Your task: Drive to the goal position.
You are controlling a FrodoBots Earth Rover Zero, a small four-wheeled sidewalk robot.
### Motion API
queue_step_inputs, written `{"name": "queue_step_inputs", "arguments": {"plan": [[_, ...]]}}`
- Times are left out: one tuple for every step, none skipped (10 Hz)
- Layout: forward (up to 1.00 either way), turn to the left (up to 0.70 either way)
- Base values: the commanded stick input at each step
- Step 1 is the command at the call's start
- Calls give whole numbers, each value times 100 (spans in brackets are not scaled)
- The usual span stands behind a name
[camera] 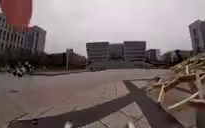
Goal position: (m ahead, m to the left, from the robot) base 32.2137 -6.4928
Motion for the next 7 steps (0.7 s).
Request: {"name": "queue_step_inputs", "arguments": {"plan": [[70, 0], [70, 0], [70, -4], [70, -13], [70, -14], [70, -14], [70, -14]]}}
